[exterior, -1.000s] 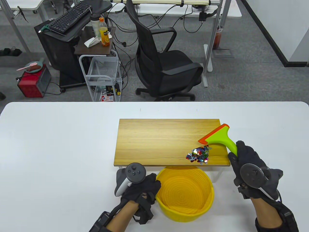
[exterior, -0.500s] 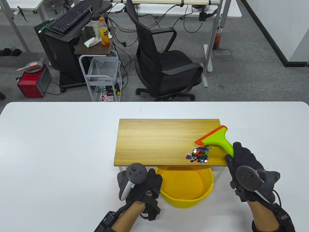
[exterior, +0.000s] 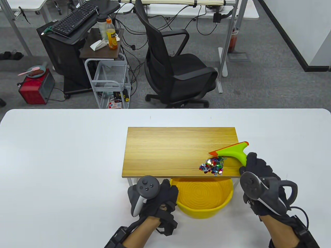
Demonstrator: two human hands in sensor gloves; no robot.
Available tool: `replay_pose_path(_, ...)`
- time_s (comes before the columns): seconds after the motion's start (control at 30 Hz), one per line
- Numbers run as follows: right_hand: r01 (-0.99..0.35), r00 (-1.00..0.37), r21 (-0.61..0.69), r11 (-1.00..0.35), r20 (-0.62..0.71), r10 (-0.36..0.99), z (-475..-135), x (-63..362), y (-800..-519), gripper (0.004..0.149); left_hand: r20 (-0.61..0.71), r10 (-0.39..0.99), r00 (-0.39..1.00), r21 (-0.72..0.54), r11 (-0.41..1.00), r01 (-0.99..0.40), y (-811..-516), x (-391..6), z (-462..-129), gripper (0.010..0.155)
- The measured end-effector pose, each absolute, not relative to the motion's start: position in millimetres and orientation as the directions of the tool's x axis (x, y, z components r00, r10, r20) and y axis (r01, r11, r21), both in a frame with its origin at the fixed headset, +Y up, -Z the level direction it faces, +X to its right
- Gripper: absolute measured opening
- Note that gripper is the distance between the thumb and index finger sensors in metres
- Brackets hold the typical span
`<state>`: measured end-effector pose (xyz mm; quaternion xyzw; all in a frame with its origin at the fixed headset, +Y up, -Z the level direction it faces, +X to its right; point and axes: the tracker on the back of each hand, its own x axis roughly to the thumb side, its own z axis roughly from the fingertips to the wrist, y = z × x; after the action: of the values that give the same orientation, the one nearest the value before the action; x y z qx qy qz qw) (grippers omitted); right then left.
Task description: Scrape sequins from tabletop organizer into fabric basket
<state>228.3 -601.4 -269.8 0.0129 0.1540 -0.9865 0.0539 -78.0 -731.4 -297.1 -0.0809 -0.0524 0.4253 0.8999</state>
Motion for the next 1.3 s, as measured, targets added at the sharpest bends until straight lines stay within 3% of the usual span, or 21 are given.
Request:
replay_pose_path(0.27, 0.205, -0.979, -0.277, -0.939, -0.056, -0.197, -256.0, 213.4, -605.0, 0.060, 0.027, 0.800, 0.599, -0.190, 0.592, -0.783, -726.8, -70.5, -294.2, 0.059)
replay_pose_path(0.8, 0.253, -0.964, -0.233, -0.939, 0.014, -0.264, -182.8, 209.0, -583.7, 0.059, 0.010, 0.824, 0.567, -0.183, 0.559, -0.809, -724.4, -72.1, -293.1, 0.059)
replay_pose_path(1.03, 0.223, -0.972, -0.269, -0.937, 0.007, -0.233, -206.5, 193.8, -568.8, 0.059, 0.006, 0.815, 0.579, -0.173, 0.571, -0.802, -723.2, -73.6, -293.3, 0.059)
replay_pose_path(1.3, 0.236, -0.971, -0.213, -0.948, -0.011, -0.239, -252.2, 173.3, -576.1, 0.059, 0.018, 0.799, 0.601, -0.167, 0.595, -0.786, -719.7, -72.7, -293.7, 0.059)
